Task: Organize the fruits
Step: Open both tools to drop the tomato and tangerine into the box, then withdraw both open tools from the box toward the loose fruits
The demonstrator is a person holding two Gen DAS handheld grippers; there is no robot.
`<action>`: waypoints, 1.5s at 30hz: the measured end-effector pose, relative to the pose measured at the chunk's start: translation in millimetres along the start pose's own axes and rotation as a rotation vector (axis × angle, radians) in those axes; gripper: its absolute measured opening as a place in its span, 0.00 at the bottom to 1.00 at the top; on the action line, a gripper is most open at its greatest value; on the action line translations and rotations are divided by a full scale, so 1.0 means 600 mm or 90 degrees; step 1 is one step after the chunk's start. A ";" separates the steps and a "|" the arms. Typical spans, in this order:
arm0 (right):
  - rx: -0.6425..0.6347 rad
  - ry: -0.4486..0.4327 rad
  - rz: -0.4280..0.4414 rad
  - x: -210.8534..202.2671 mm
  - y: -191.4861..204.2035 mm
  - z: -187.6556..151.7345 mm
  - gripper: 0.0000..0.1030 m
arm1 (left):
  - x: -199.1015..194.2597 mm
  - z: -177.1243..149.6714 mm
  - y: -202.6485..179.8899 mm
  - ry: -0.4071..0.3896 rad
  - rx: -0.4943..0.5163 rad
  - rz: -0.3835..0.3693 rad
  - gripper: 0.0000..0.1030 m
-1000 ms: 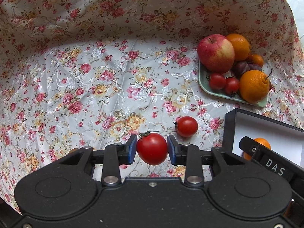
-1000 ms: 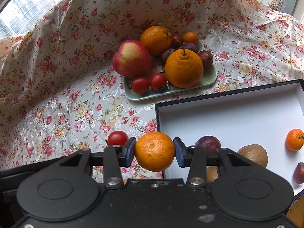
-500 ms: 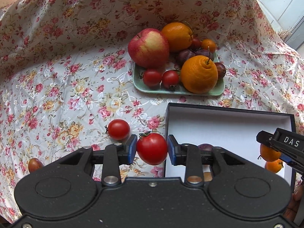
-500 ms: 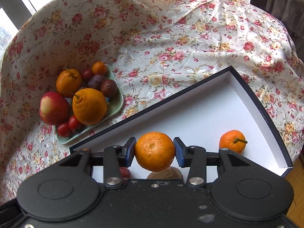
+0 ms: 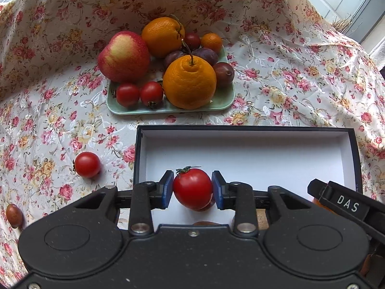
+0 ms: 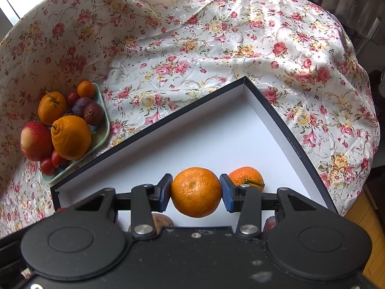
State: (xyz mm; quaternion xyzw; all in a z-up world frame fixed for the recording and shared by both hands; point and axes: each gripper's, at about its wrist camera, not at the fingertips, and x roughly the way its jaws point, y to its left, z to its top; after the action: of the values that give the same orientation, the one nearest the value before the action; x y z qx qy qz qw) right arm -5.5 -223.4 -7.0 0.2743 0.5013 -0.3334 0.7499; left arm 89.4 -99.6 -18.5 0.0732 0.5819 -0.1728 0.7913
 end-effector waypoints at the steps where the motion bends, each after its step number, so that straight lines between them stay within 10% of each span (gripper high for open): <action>1: 0.001 0.000 -0.003 0.001 -0.003 0.001 0.43 | 0.001 0.000 -0.003 0.001 0.002 0.000 0.42; 45: -0.042 0.000 -0.008 0.000 0.055 -0.011 0.43 | -0.015 -0.002 0.053 0.006 0.000 0.035 0.46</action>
State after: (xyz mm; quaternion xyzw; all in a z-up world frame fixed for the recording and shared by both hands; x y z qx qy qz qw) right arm 16.1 -197.7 -6.7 0.2467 0.5138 -0.3213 0.7563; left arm 97.4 -67.9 -12.9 0.0902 0.5833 -0.1508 0.7931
